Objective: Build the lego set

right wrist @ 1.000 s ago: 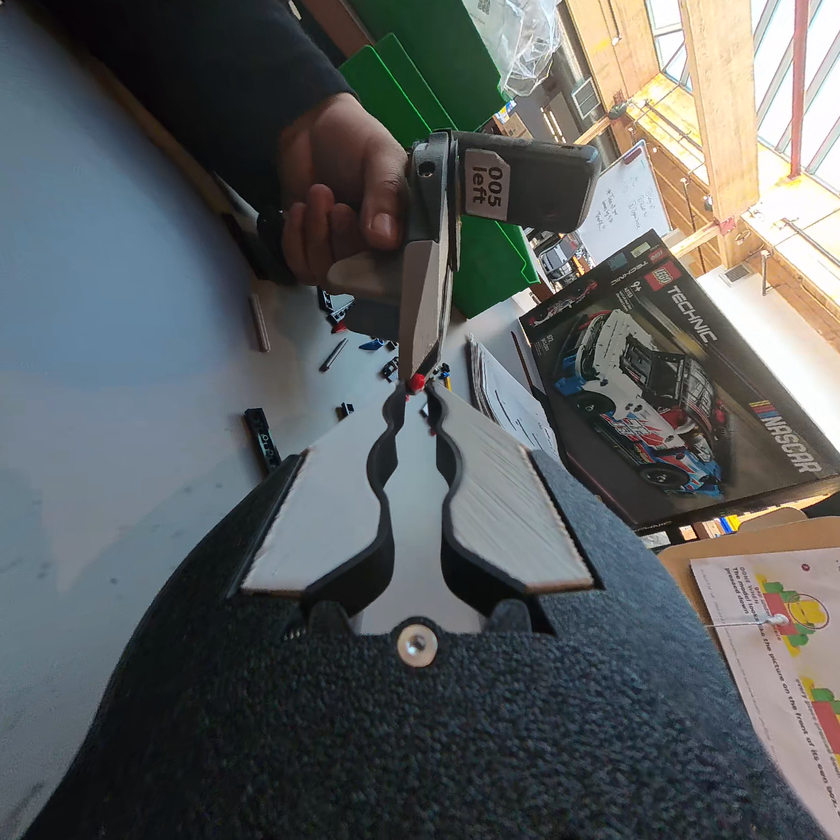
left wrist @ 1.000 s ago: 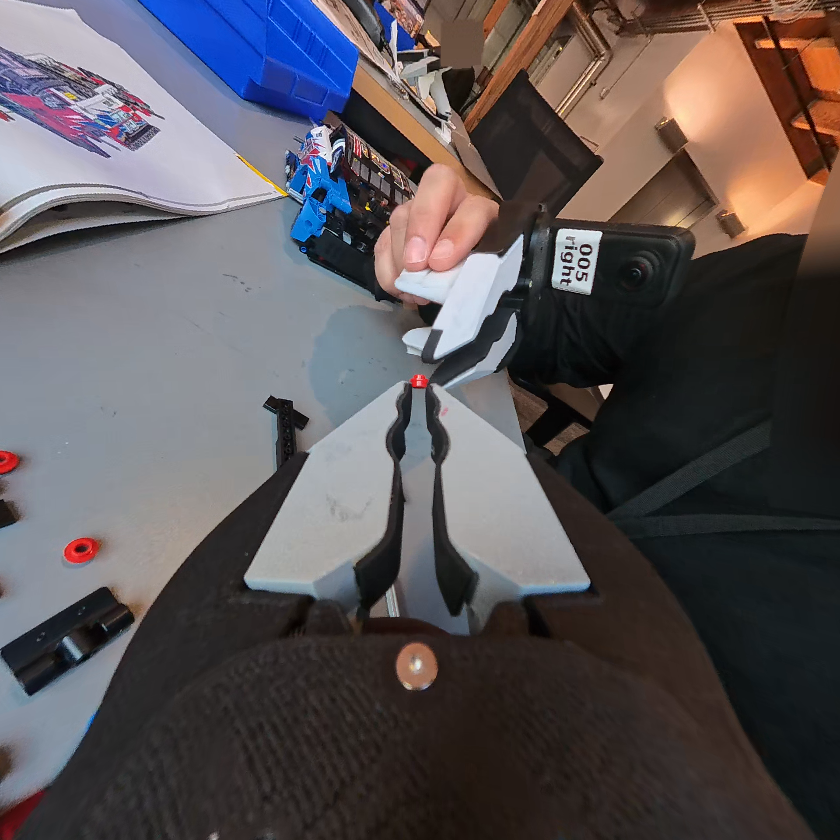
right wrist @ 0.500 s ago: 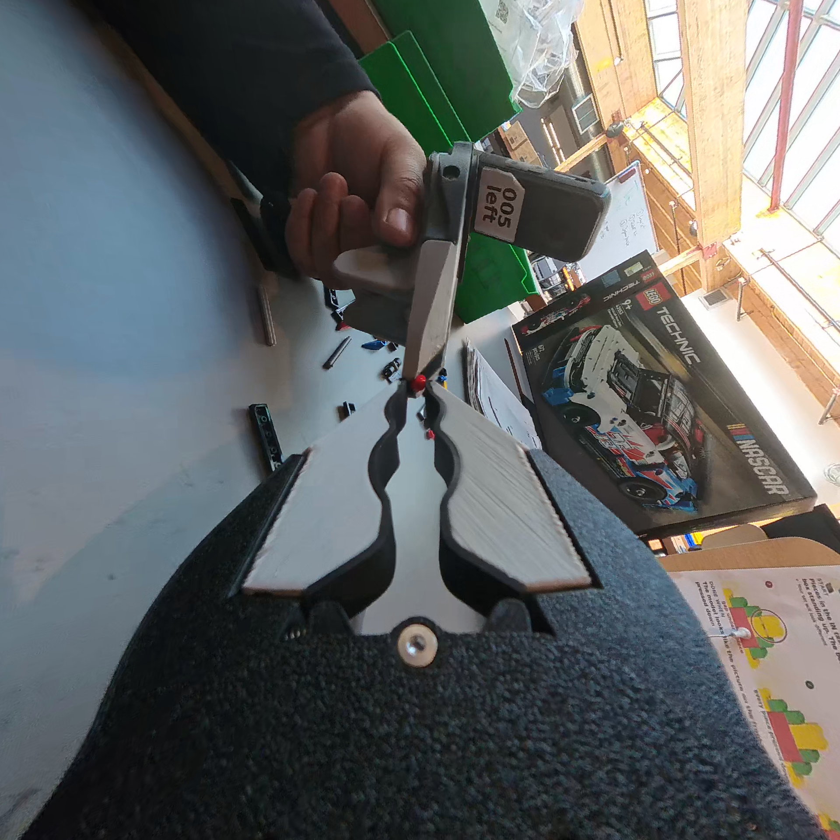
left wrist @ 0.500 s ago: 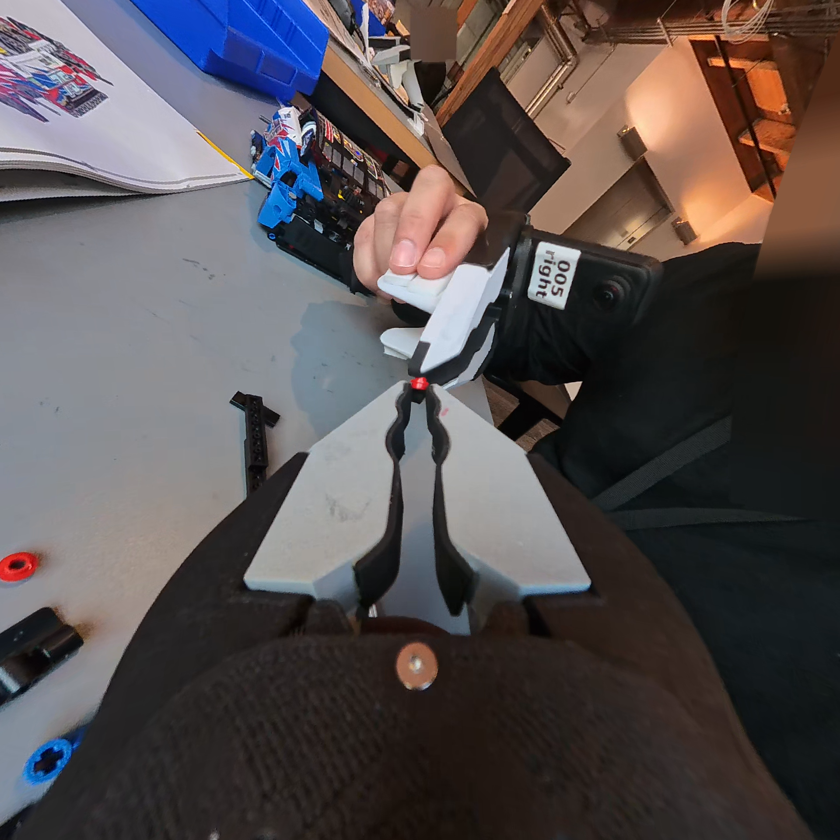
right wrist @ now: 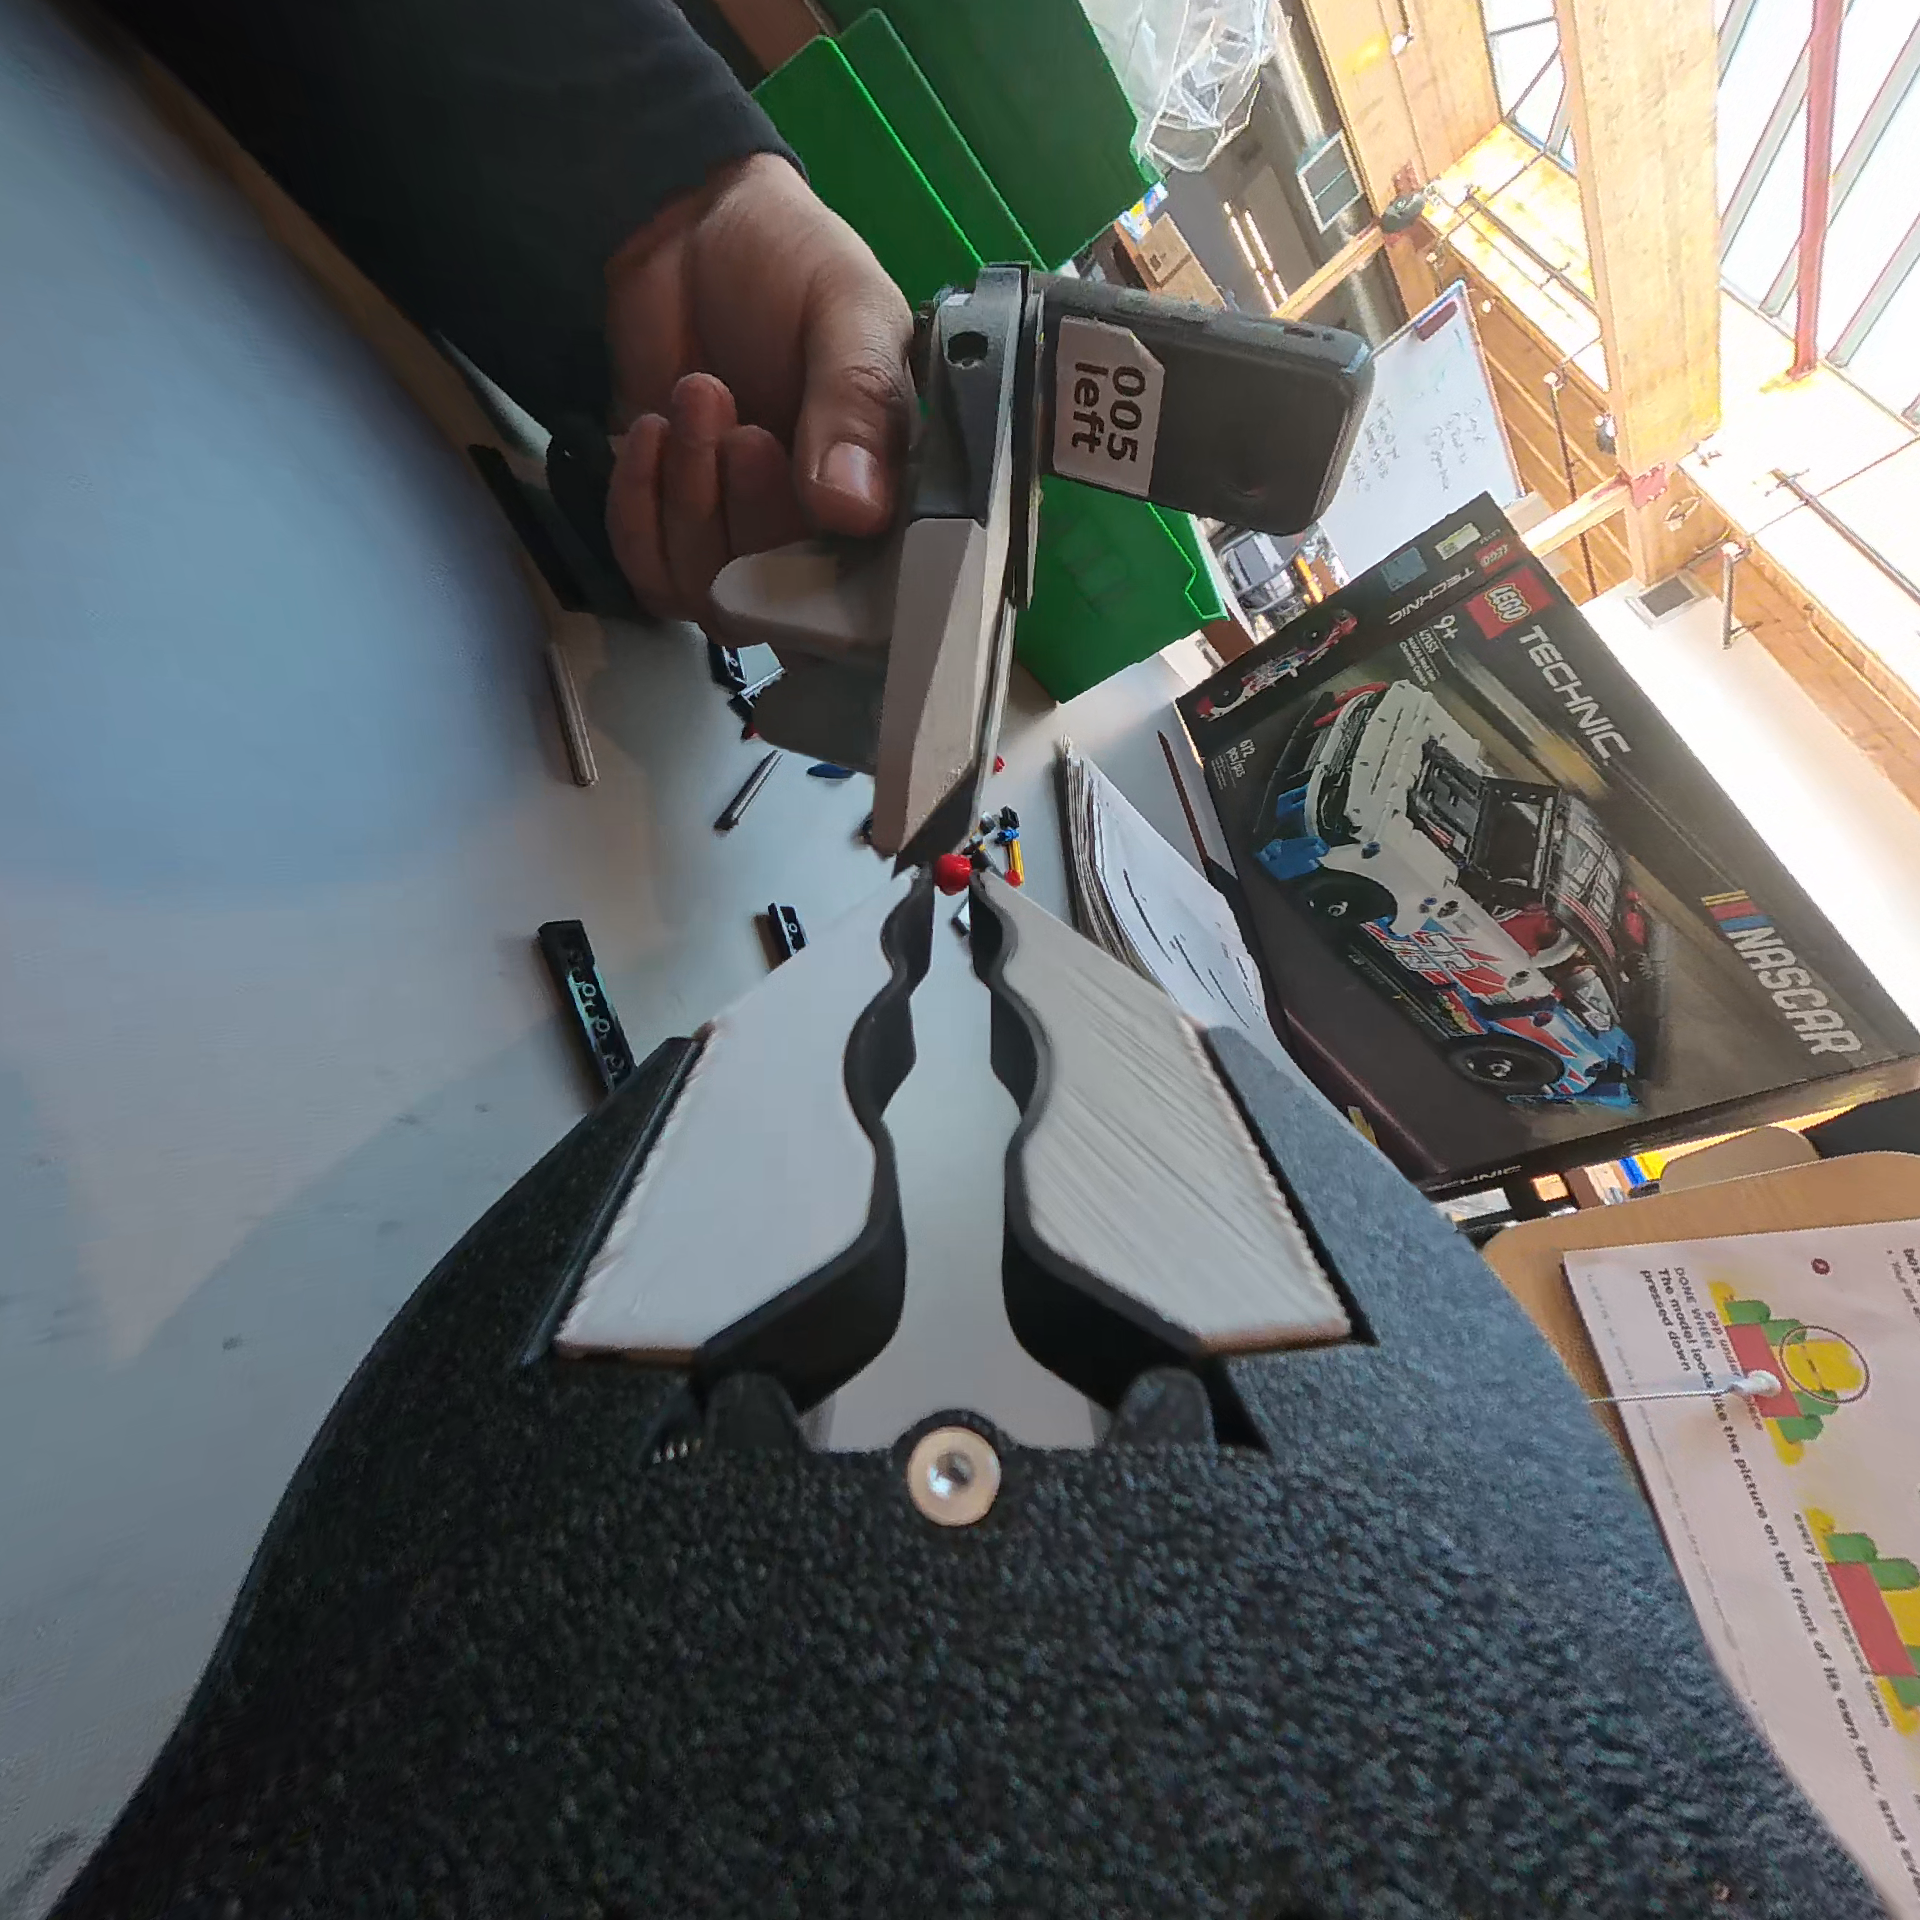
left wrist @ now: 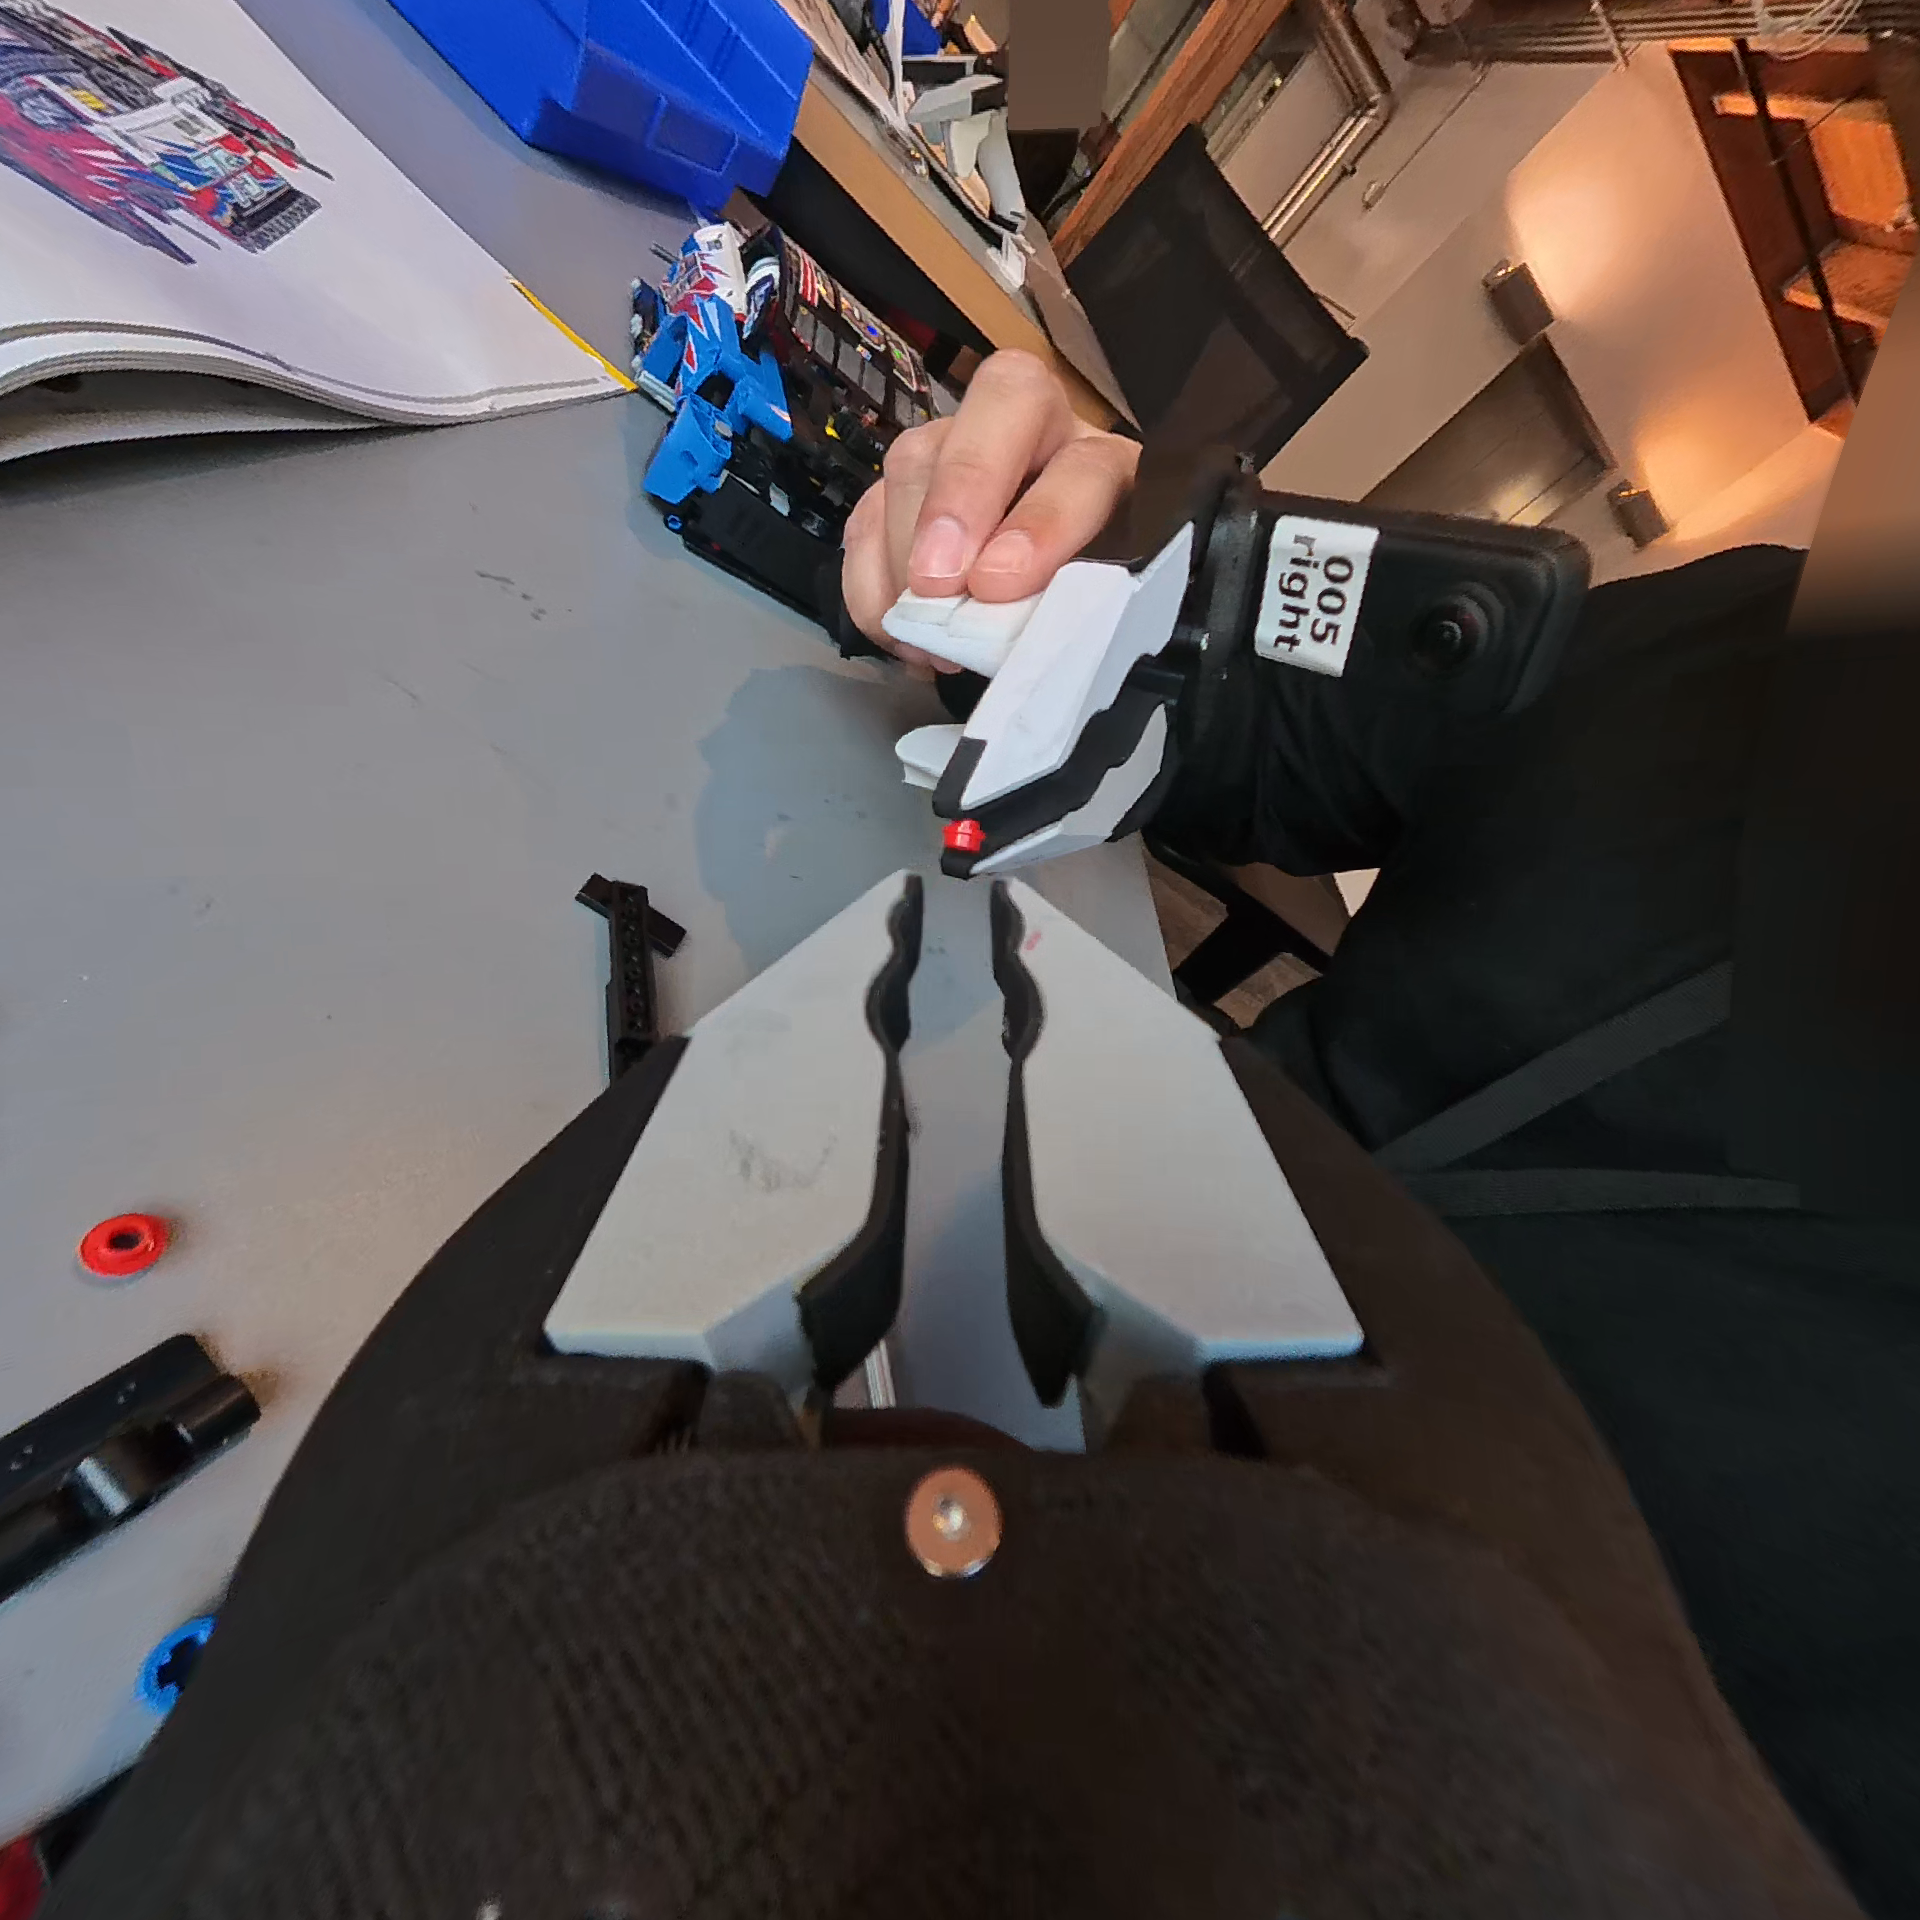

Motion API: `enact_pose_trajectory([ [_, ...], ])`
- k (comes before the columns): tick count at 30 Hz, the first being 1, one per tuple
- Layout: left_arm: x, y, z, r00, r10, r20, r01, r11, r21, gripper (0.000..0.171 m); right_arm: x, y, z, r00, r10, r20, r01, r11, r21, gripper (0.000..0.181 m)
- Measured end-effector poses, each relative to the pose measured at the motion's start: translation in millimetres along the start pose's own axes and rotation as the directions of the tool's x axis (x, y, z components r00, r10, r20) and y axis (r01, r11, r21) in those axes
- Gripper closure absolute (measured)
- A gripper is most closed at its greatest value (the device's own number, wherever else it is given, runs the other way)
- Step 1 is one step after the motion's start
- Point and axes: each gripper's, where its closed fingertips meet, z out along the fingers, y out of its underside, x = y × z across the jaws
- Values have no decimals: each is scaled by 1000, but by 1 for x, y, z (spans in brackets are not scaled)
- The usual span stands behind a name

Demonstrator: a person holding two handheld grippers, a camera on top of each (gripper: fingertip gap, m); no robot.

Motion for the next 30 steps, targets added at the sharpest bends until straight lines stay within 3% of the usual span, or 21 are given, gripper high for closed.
enact_pose_trajectory([
  [9, -10, -3, -3, 993, 57, 102, -57, 998, -6, 155, -7, 11, 6, 994, 90, 56, -86, 995, -59, 176],
  [19, -10, 0, 3, 996, 26, 83, -25, 1000, -2, 164, -7, 11, 6, 993, 105, 57, -101, 993, -59, 176],
  [30, -6, -19, 1, 974, -207, -91, 220, 961, 168, 167, 10, 6, 2, 998, 19, -55, -20, 999, -34, 175],
])
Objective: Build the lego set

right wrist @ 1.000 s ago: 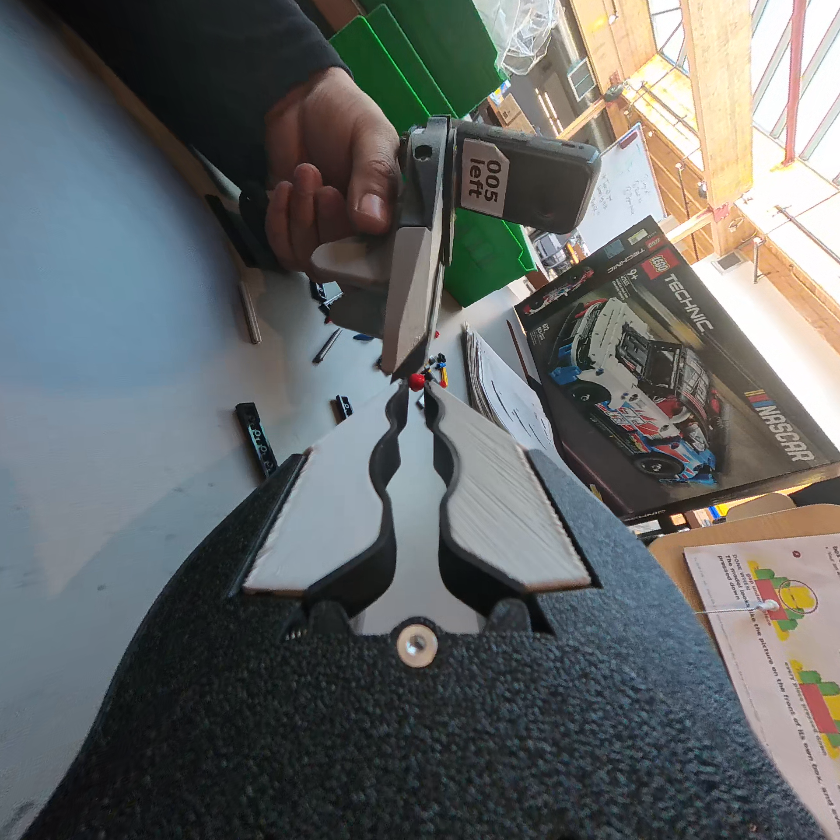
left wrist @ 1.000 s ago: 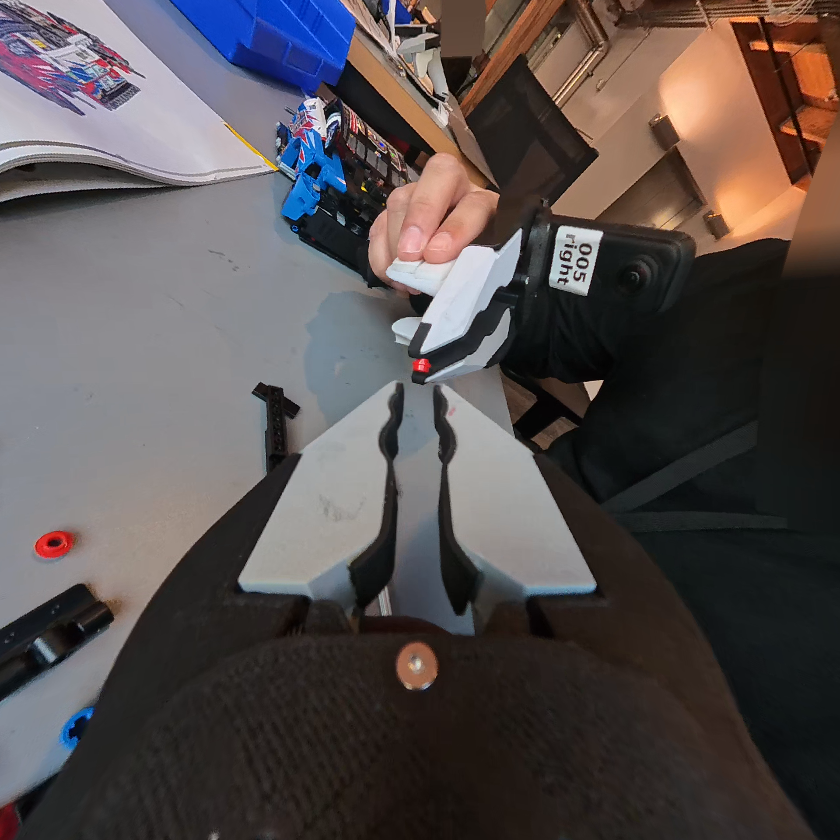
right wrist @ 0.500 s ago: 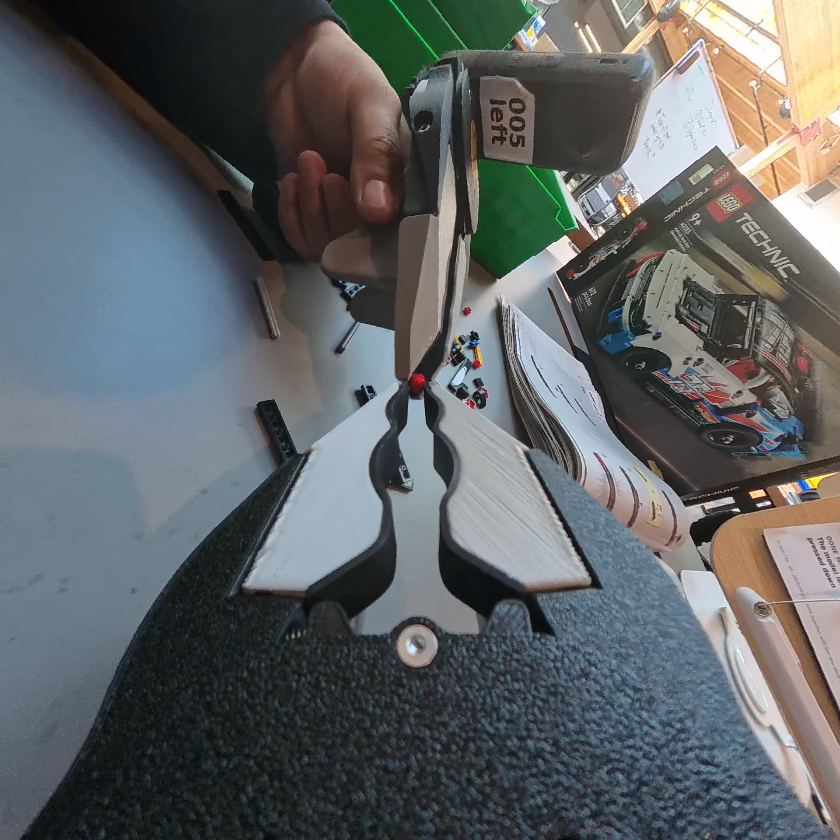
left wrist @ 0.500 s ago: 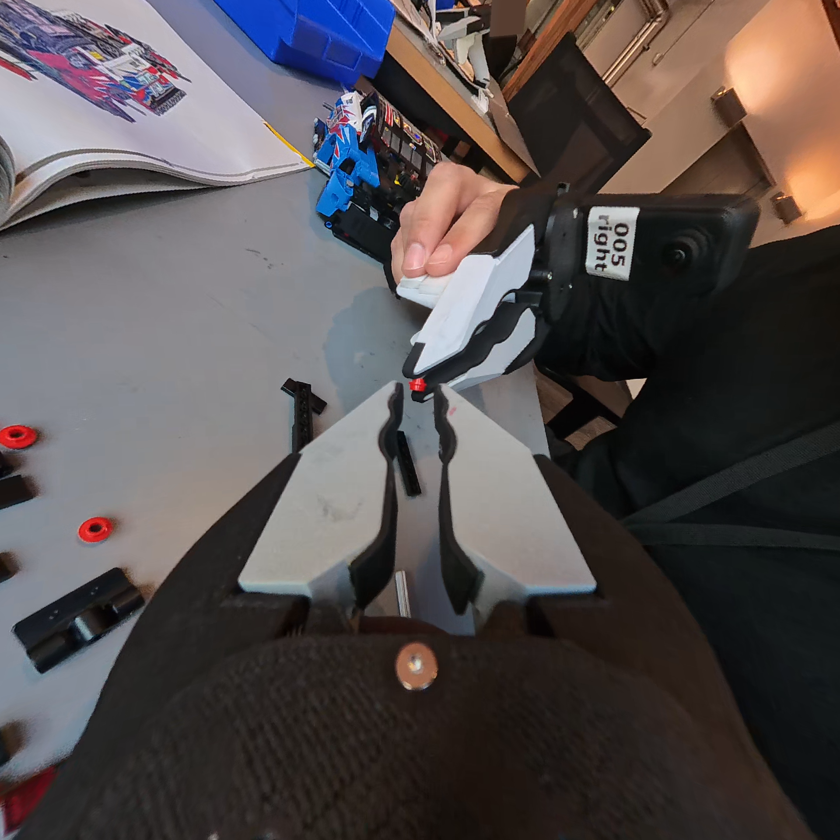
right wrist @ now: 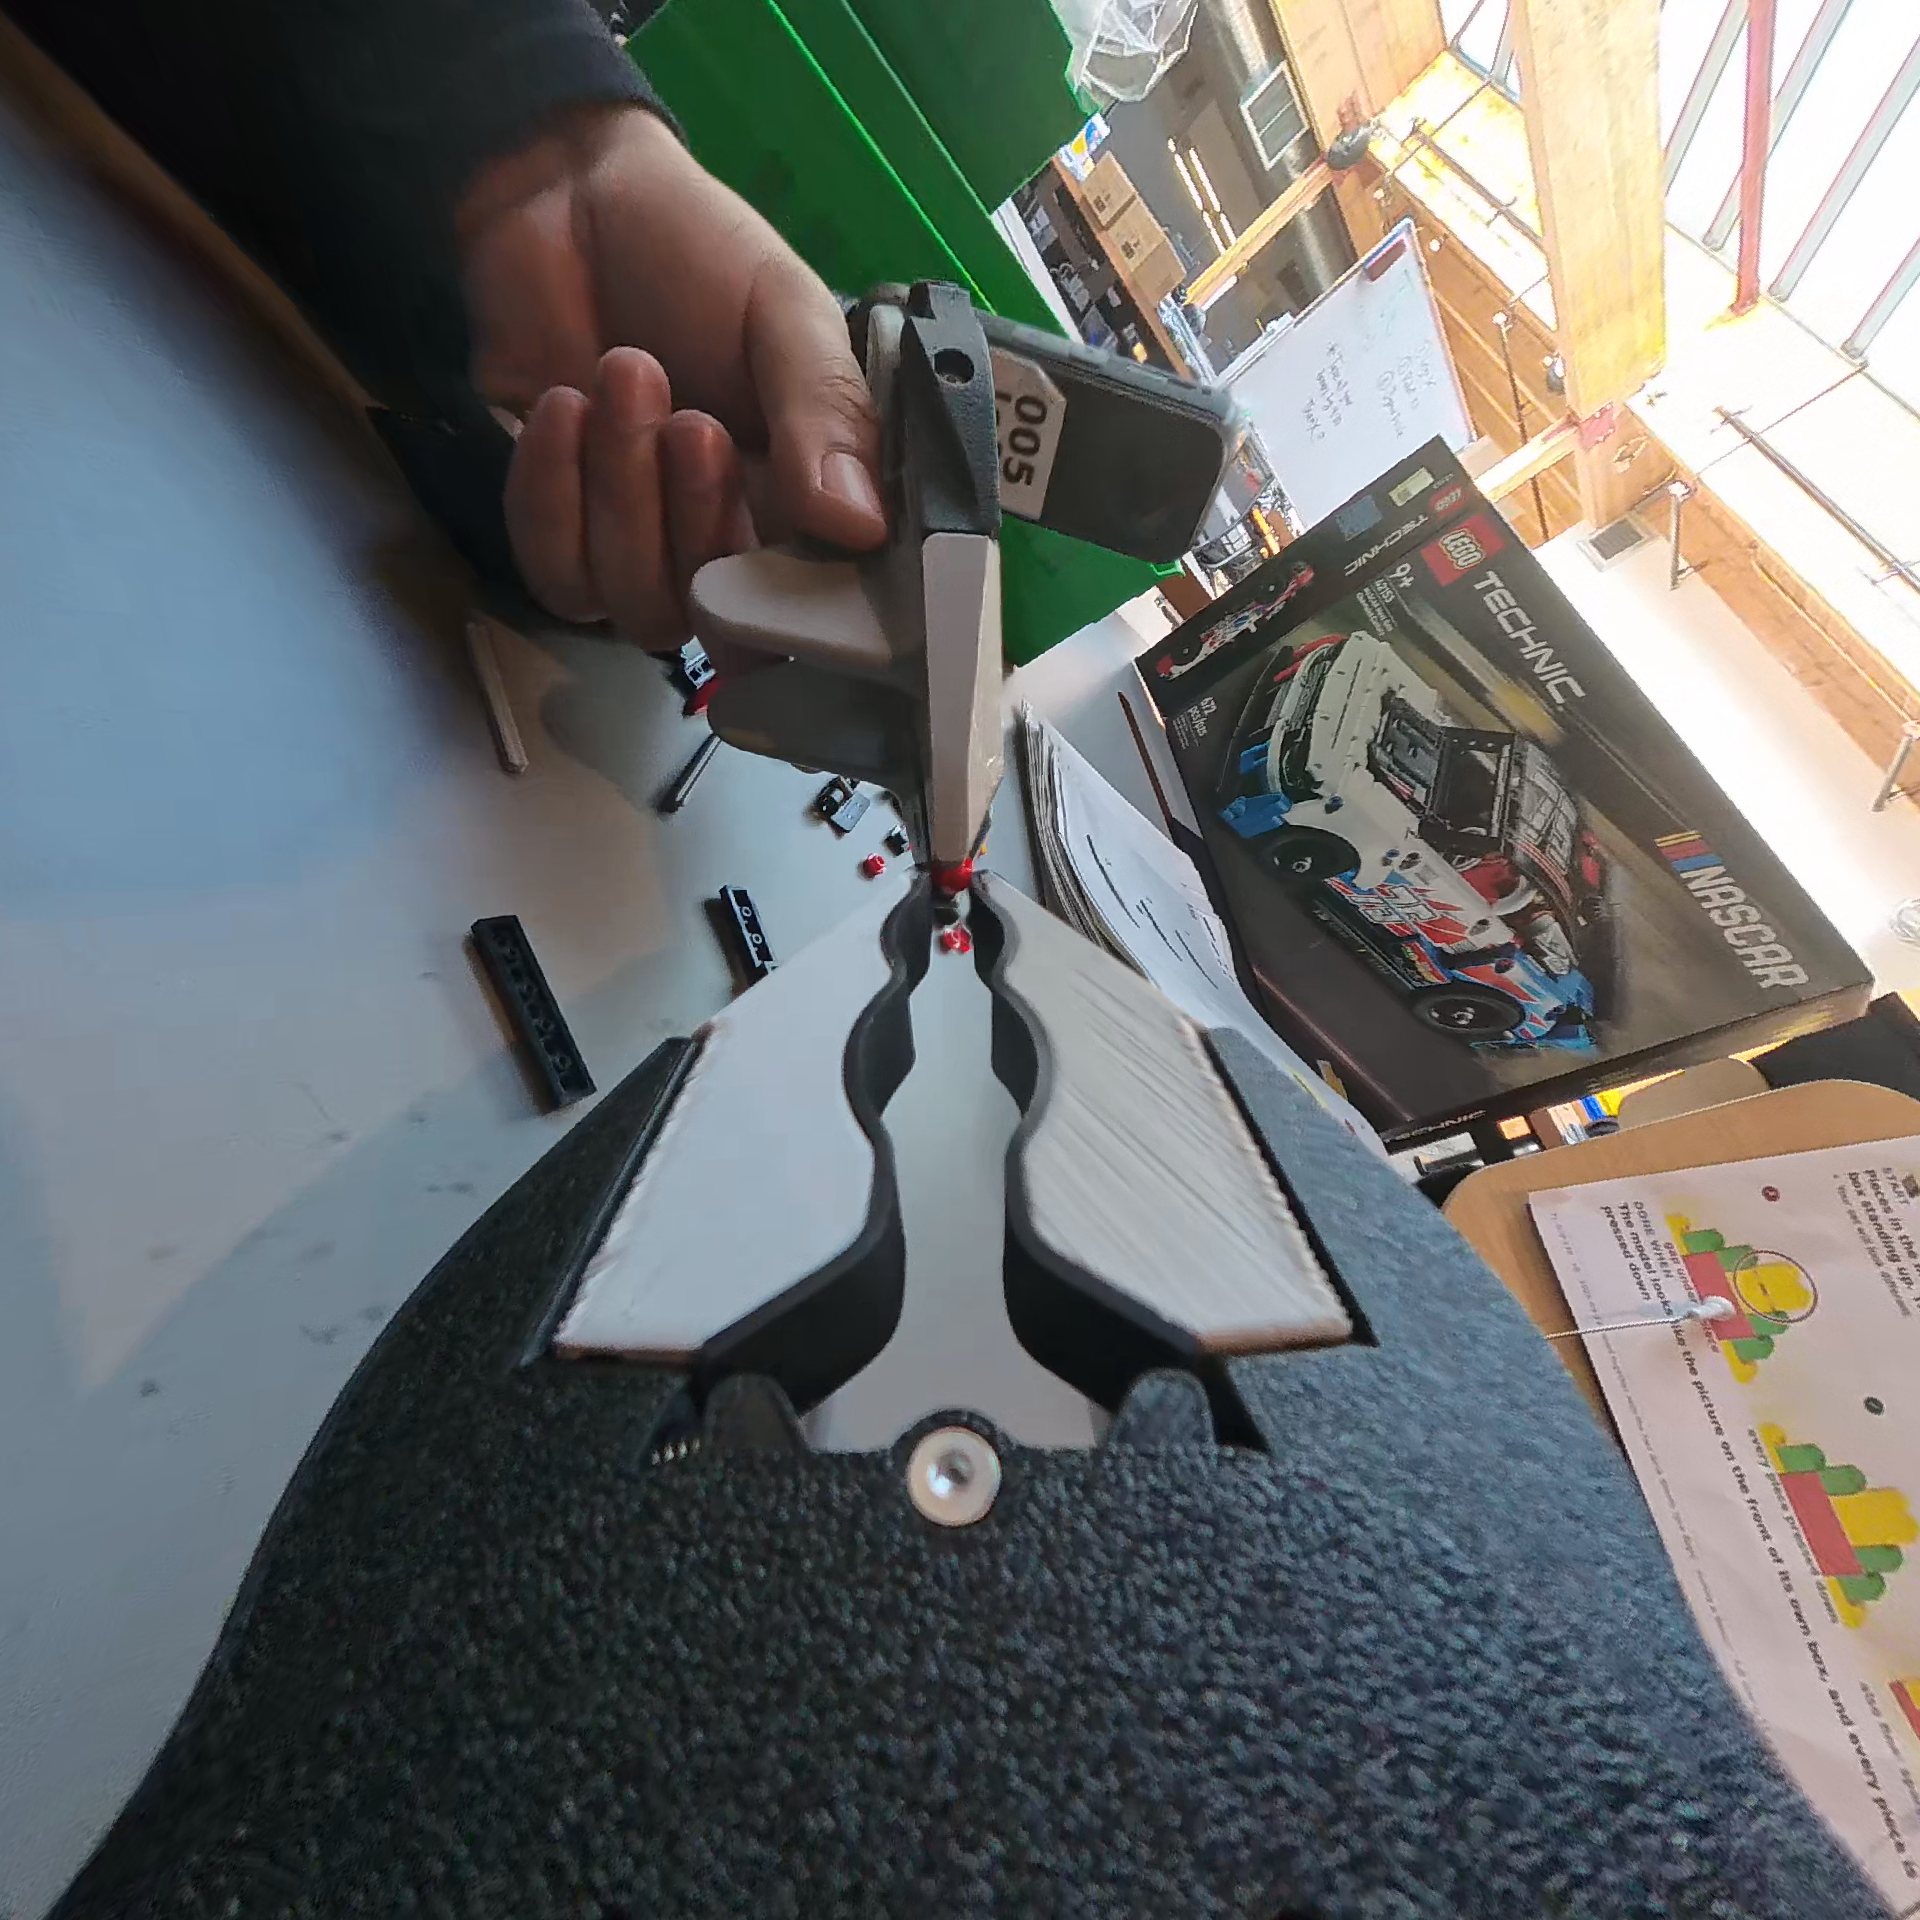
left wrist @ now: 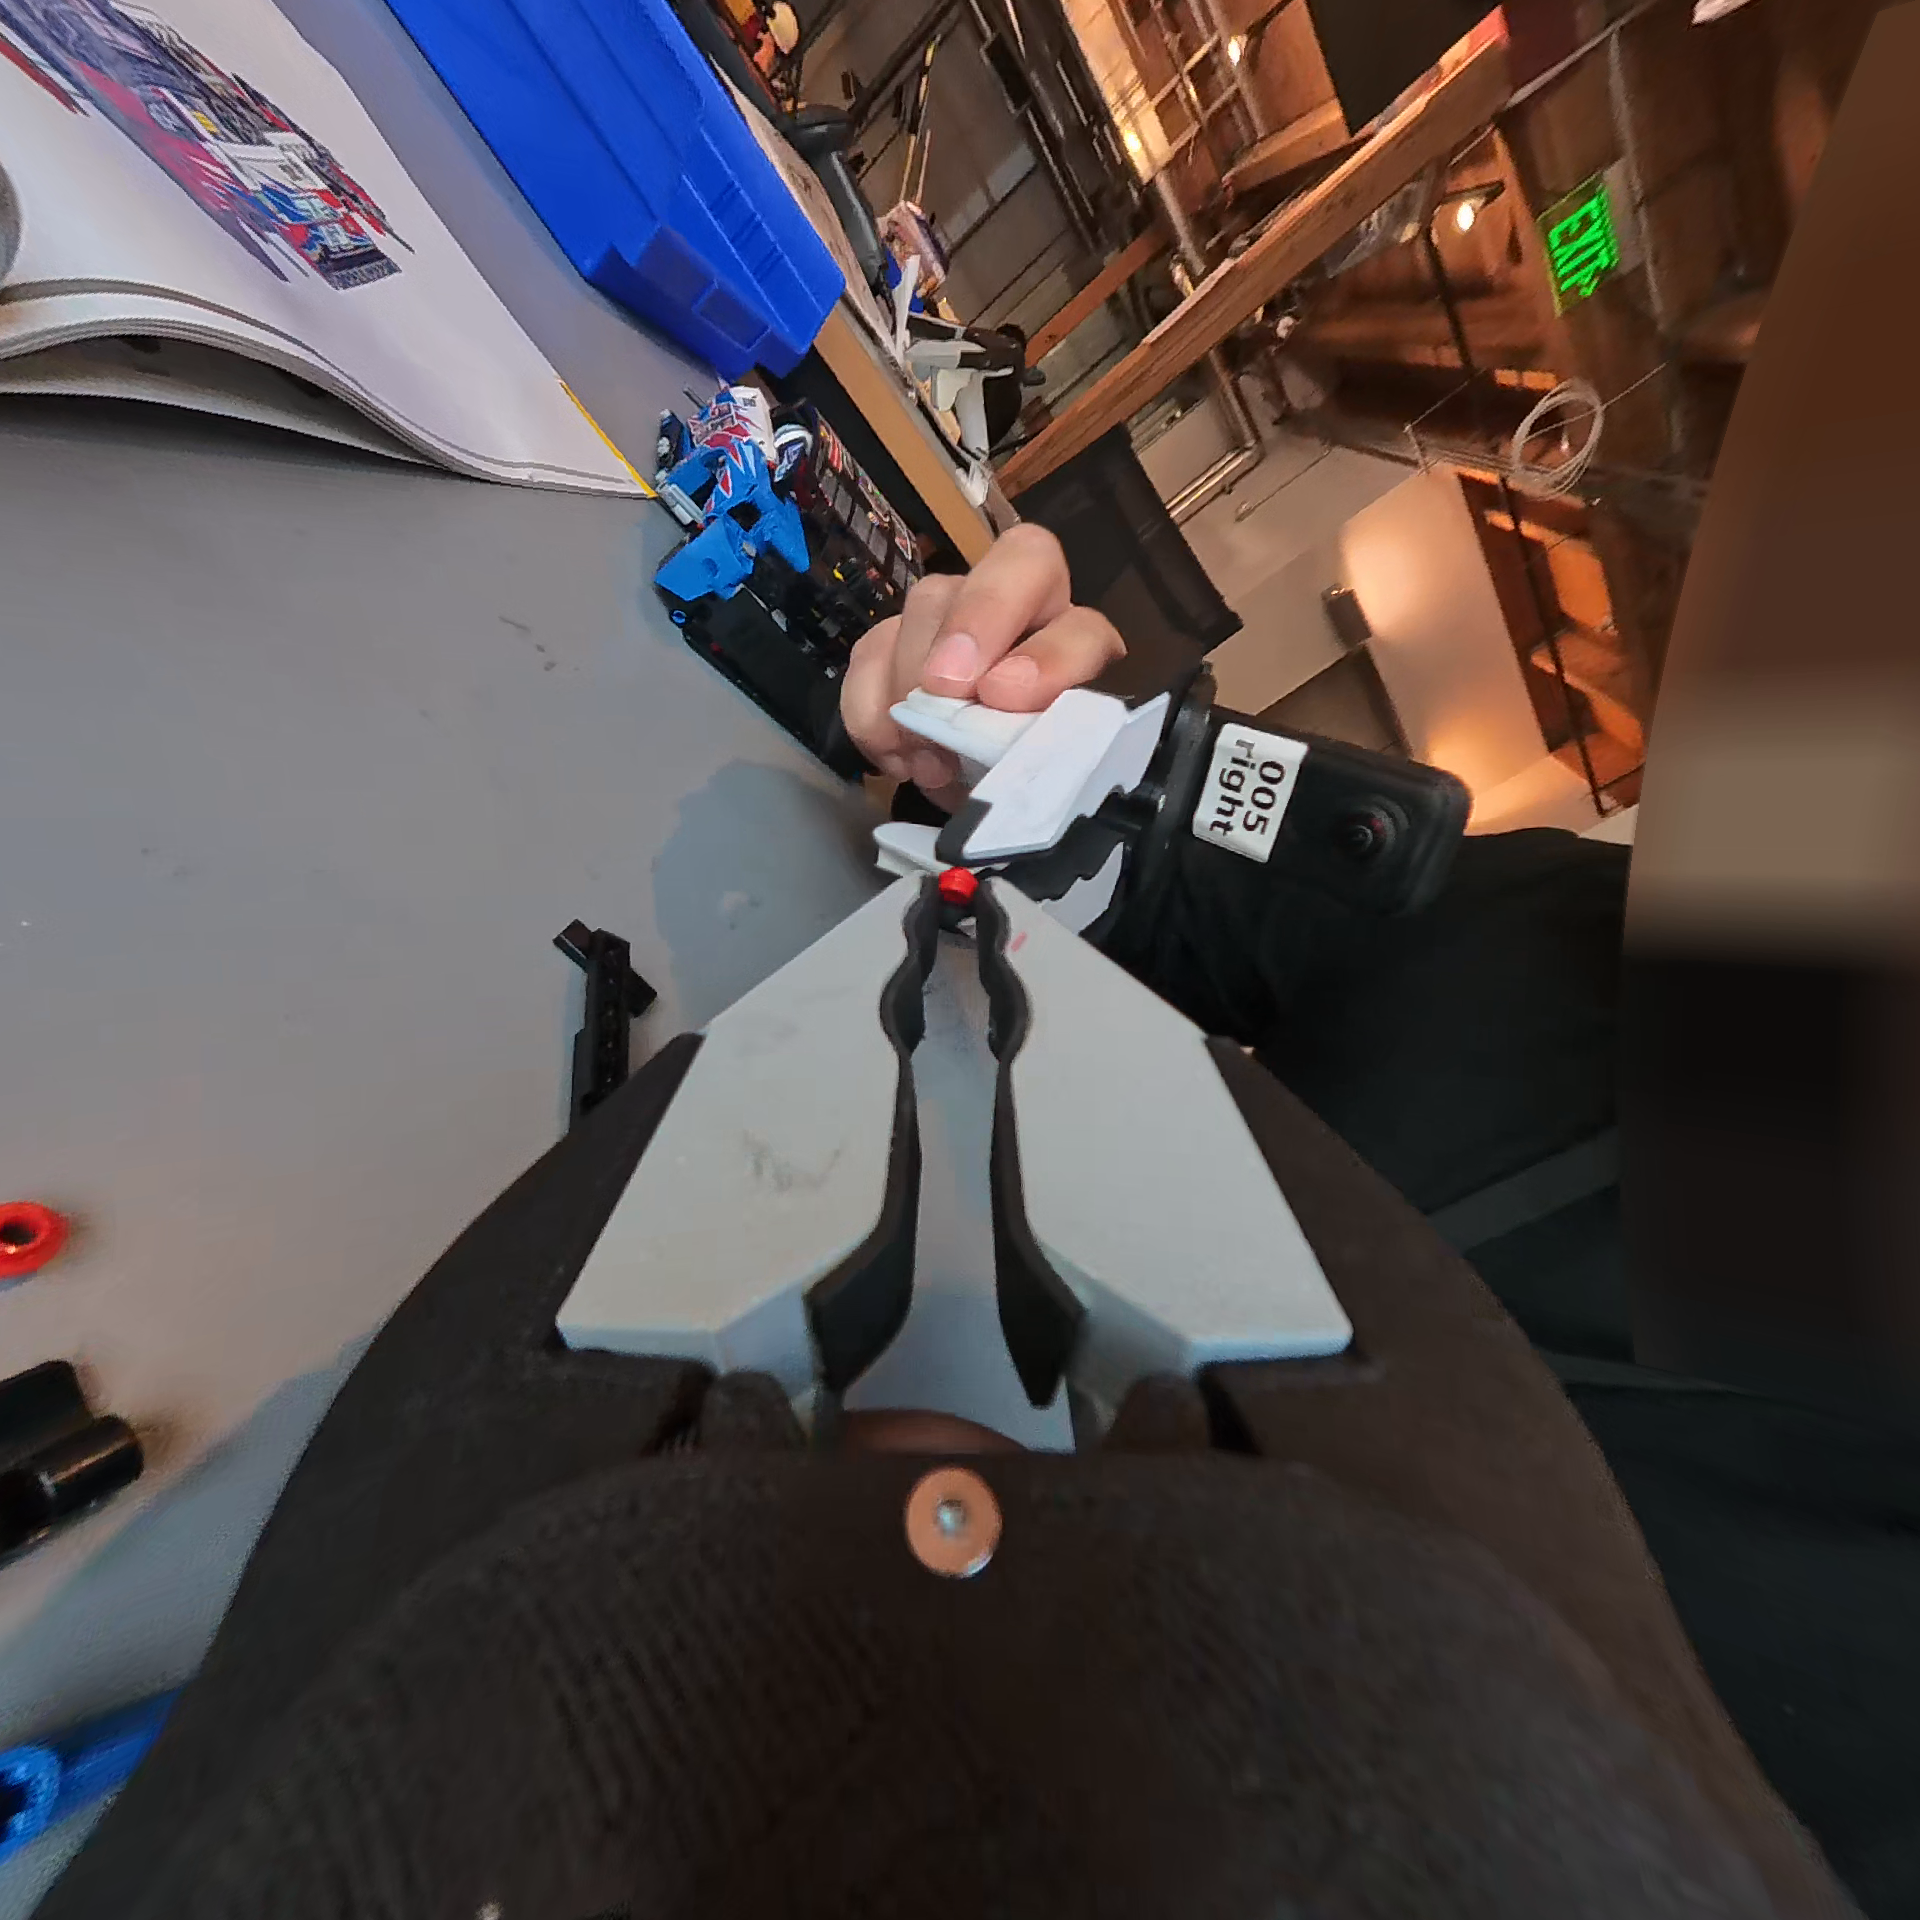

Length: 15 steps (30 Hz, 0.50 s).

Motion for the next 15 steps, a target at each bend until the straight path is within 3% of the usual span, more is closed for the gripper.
enact_pose_trajectory([
  [5, 2, -3, 0, 999, -29, -24, 30, 999, 29, 168, 3, -2, -1, 1000, 21, -10, -21, 1000, 17, 175],
  [15, 8, -16, 3, 964, -208, -163, 232, 961, 148, 168, 16, -5, -3, 996, 17, -89, -15, 1000, 26, 174],
])
